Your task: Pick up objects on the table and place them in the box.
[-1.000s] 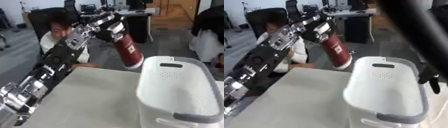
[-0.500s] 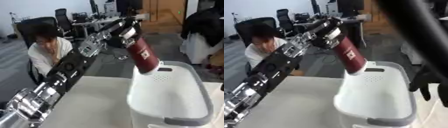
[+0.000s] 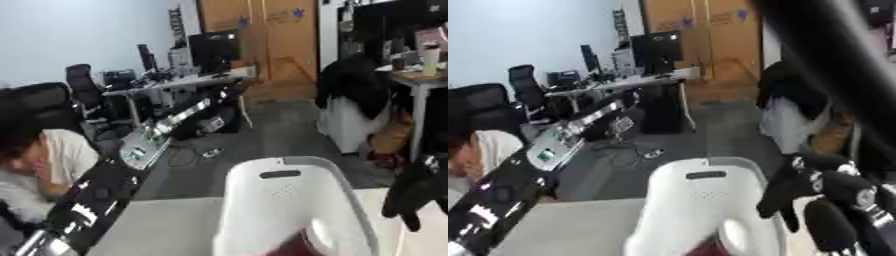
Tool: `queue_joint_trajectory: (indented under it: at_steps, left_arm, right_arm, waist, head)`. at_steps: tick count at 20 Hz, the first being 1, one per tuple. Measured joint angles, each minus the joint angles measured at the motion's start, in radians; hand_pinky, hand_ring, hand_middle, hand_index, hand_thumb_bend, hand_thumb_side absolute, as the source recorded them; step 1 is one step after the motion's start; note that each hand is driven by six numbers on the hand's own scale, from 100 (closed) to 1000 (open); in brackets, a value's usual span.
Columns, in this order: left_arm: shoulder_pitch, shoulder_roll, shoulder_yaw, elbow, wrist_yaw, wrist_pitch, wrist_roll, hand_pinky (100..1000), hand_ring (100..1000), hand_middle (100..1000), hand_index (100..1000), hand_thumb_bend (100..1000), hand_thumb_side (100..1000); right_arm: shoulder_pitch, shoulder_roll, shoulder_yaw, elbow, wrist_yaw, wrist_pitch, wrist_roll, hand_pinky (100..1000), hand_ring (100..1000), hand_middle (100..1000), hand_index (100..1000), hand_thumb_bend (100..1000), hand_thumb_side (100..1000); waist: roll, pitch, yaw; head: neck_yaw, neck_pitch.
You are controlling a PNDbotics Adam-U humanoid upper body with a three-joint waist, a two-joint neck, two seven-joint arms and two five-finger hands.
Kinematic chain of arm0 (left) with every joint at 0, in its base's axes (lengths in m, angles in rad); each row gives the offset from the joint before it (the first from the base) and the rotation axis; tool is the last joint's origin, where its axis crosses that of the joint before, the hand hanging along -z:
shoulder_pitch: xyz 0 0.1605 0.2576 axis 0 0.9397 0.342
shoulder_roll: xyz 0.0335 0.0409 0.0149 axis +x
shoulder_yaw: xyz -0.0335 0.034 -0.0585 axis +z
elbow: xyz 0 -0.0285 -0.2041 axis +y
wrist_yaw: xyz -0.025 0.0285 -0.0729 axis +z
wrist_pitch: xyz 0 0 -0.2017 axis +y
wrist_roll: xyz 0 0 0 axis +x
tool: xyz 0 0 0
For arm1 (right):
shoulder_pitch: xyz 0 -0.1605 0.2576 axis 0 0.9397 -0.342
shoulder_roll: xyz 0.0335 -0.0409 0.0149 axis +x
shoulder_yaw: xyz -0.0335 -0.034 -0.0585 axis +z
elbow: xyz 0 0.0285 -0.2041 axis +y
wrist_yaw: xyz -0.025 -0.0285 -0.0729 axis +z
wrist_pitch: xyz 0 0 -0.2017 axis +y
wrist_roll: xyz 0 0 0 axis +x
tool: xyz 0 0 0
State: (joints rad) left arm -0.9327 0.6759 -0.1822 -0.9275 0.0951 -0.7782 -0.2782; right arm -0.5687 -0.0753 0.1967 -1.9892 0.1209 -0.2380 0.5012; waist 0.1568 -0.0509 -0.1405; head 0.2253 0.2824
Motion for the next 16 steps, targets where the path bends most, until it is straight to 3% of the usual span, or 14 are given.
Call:
queue_joint_trajectory:
  at_steps: [3,6,9,10,13,16]
  left_arm:
    - [0.243,0.115,0.014,-0.25,0.203,0.038,0.095,880,945,1000,1000,100,702]
    - [0.451,0.144,0.043,-0.526,0.34,0.081,0.143,878,938,997,1000,100,689]
    - [0.608,0.074,0.092,-0.765,0.361,0.088,0.152,903,931,988,971,100,675]
    - [0.637,0.037,0.111,-0.832,0.347,0.084,0.156,828,917,976,949,100,668]
    - [0.679,-0.076,0.141,-0.984,0.273,0.07,0.166,826,906,971,925,100,663]
    - [0.672,-0.159,0.139,-1.038,0.197,0.039,0.142,859,902,977,911,100,663]
  right_arm:
    - [0.004,-0.026,-0.01,0.0,0.008,0.001,-0.004,180,436,467,591,100,886]
    - [0.022,-0.058,-0.024,0.0,0.017,-0.001,-0.015,171,430,462,585,100,885]
    - [0.053,-0.098,-0.034,0.0,0.023,-0.008,-0.03,163,430,461,585,100,895]
    - [0.059,-0.109,-0.036,0.0,0.023,-0.012,-0.034,164,429,460,583,100,875]
    - [0.072,-0.137,-0.037,0.0,0.015,-0.039,-0.041,169,433,461,583,100,885]
    - [0.084,-0.157,-0.034,0.001,-0.028,-0.104,-0.042,167,433,465,592,100,885]
  waist:
    - [-0.013,0.006,0.044]
    - [-0.036,0.004,0.088]
    - [-0.068,-0.006,0.152]
    - [-0.079,-0.006,0.167]
    - [-0.101,-0.002,0.203]
    - [-0.126,0.007,0.248]
  head:
    - [-0.038,-0.042]
    - [-0.06,-0.076]
    - [-0.067,-0.114]
    - [-0.067,-0.131]
    - [-0.067,-0.184]
    - [-0.085,-0.255]
